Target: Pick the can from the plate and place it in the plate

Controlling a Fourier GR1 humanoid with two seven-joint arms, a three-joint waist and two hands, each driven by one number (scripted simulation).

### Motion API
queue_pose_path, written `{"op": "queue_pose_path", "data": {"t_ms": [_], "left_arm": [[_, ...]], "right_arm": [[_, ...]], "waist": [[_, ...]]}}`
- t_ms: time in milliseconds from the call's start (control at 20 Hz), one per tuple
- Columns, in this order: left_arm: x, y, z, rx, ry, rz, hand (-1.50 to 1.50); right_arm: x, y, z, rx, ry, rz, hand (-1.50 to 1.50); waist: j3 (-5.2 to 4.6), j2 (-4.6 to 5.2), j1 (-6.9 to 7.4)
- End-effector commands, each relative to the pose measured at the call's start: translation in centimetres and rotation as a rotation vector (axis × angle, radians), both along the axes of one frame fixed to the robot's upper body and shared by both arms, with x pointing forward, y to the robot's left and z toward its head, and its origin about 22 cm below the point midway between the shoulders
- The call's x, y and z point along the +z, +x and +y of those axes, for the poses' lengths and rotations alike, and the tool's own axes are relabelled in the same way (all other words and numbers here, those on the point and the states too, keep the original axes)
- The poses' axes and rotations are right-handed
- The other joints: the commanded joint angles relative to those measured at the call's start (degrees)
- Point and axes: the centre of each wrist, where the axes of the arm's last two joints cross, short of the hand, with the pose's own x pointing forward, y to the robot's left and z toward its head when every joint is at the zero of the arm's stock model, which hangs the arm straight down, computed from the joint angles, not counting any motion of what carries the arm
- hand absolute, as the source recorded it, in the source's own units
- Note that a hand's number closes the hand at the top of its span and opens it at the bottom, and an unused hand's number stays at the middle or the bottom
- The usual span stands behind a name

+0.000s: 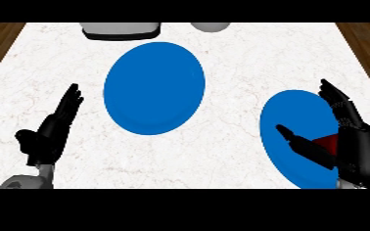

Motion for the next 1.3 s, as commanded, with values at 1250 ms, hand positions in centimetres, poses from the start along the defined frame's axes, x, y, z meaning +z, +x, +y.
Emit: {"op": "queue_pose_path", "data": {"t_ms": [1250], "left_arm": [[-2.7,-0.3,-0.3,-0.036,0.000,0.012,0.00]], "right_arm": [[9.3,-6.8,-3.2,-0.172,-0.485,0.740,-1.50]], "waist": [[0.07,0.19,1.49]]}}
